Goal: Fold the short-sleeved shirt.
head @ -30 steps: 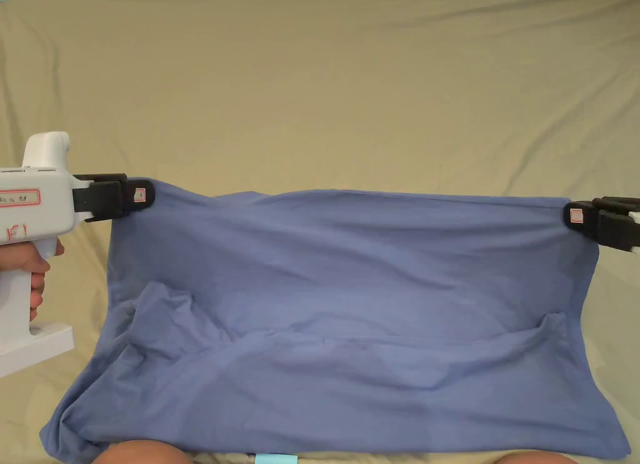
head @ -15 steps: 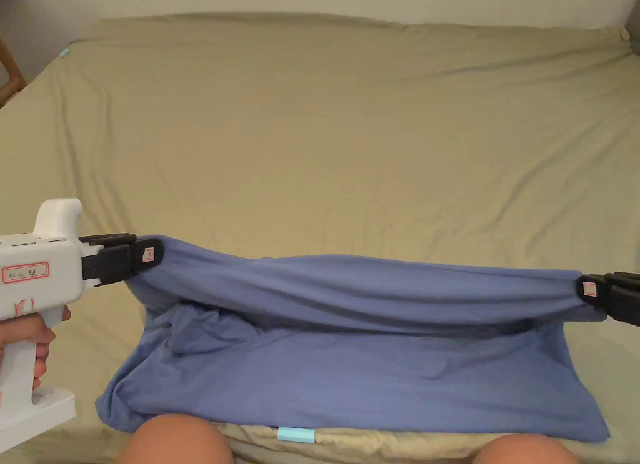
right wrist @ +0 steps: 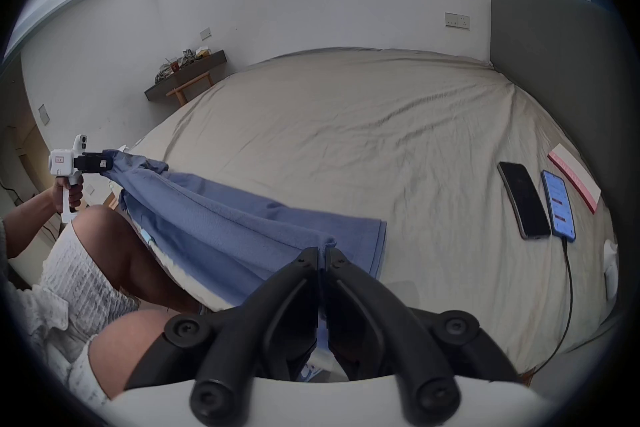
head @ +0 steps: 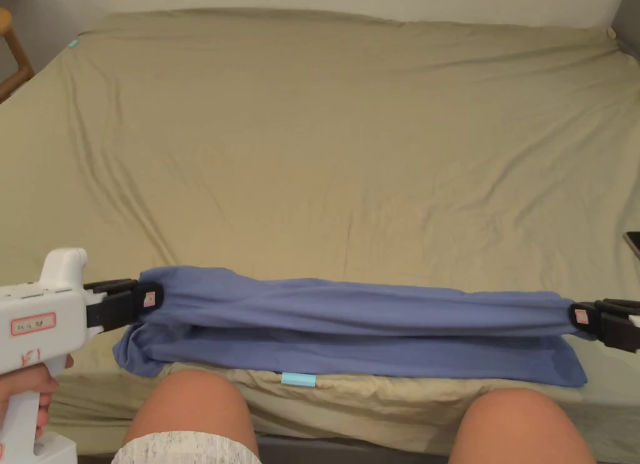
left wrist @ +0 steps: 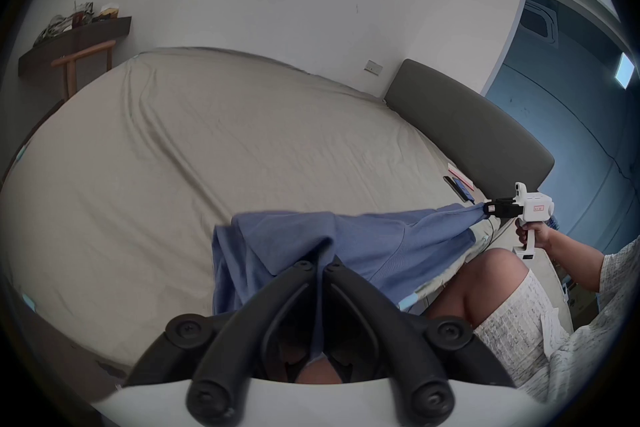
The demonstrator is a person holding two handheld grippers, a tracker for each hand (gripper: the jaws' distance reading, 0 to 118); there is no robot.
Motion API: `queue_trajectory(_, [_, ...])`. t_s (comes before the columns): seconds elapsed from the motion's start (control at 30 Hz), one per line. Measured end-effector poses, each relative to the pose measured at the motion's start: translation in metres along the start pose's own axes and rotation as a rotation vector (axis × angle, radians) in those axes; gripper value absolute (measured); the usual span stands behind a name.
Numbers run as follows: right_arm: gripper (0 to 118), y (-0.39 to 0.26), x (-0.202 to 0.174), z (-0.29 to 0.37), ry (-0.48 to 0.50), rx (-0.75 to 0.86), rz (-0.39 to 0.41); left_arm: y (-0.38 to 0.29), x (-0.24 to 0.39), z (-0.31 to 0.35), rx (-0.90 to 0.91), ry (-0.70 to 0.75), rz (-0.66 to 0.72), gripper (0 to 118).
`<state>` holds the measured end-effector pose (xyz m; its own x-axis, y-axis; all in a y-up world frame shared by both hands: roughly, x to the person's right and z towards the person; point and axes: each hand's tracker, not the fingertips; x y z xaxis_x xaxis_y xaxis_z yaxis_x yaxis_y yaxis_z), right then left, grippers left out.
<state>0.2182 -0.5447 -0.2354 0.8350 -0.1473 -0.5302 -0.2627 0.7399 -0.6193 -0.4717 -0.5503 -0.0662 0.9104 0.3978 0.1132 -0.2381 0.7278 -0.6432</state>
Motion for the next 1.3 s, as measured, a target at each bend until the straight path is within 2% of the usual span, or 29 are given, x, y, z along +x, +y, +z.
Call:
queue_trajectory(0.23, [2,-0.030,0.010,-0.013,0.010,-0.062,0.001,-0.037,-0.005,0.000,-0.046,0.025,0.040,0])
queue_trajectory(0.6, [5,-0.044,-0.006,-0.034,-0.039,-0.119,0.020,-0.055,-0.012,-0.020,-0.124,0.090,0.077,0])
queue_trajectory(0.63, [11,-0.045,-0.006,-0.034,-0.045,-0.115,0.021,-0.055,-0.013,-0.020,-0.129,0.091,0.084,1])
queue_trajectory(0.67, [23,-0.045,-0.004,-0.035,-0.066,-0.114,0.015,-0.056,-0.013,-0.019,-0.127,0.095,0.084,4])
queue_trajectory(0.7, [39,-0.045,-0.002,-0.035,-0.070,-0.114,0.007,-0.056,-0.015,-0.017,-0.122,0.105,0.079,11])
queue_trajectory(0.73, [67,-0.045,0.000,-0.033,-0.068,-0.113,0.000,-0.055,-0.016,-0.014,-0.117,0.110,0.077,30])
queue_trajectory(0.77, [87,-0.045,0.002,-0.030,-0.064,-0.104,-0.012,-0.054,-0.018,-0.009,-0.112,0.111,0.080,53])
queue_trajectory(0.8, [97,-0.044,0.003,-0.024,-0.066,-0.086,-0.020,-0.053,-0.021,-0.003,-0.111,0.110,0.084,77])
queue_trajectory(0.83, [99,-0.041,0.005,-0.018,-0.073,-0.065,-0.028,-0.052,-0.022,0.004,-0.108,0.112,0.084,102])
queue_trajectory(0.87, [99,-0.037,0.007,-0.011,-0.066,-0.050,-0.044,-0.050,-0.026,0.014,-0.089,0.112,0.081,107])
queue_trajectory(0.93, [99,-0.029,0.011,0.003,-0.054,-0.034,-0.066,-0.042,-0.035,0.032,-0.064,0.131,0.103,107])
queue_trajectory(1.0, [99,-0.021,0.009,0.016,-0.070,-0.017,-0.053,-0.034,-0.046,0.047,-0.035,0.145,0.136,106])
queue_trajectory(1.03, [96,-0.017,0.008,0.023,-0.070,-0.001,-0.045,-0.030,-0.052,0.054,-0.020,0.162,0.139,105])
queue_trajectory(1.07, [87,-0.013,0.005,0.030,-0.049,0.018,-0.053,-0.027,-0.057,0.059,-0.017,0.152,0.155,102])
queue_trajectory(1.1, [63,-0.009,0.002,0.036,-0.041,0.040,-0.063,-0.024,-0.062,0.061,-0.012,0.135,0.169,91])
queue_trajectory(1.13, [25,-0.007,-0.003,0.040,-0.058,0.065,-0.063,-0.022,-0.064,0.062,-0.010,0.137,0.169,59])
queue_trajectory(1.17, [6,-0.005,-0.008,0.043,-0.080,0.093,-0.057,-0.019,-0.065,0.059,-0.012,0.144,0.176,22])
queue_trajectory(1.2, [4,-0.008,0.002,0.040,-0.059,0.101,-0.063,-0.017,-0.065,0.056,-0.017,0.187,0.155,0])
queue_trajectory(1.23, [0,-0.007,0.001,0.040,-0.015,0.101,-0.080,-0.015,-0.065,0.052,-0.018,0.170,0.158,0])
queue_trajectory(1.3, [0,-0.005,-0.006,0.039,-0.022,0.092,-0.079,-0.011,-0.076,0.047,-0.041,0.069,0.222,0])
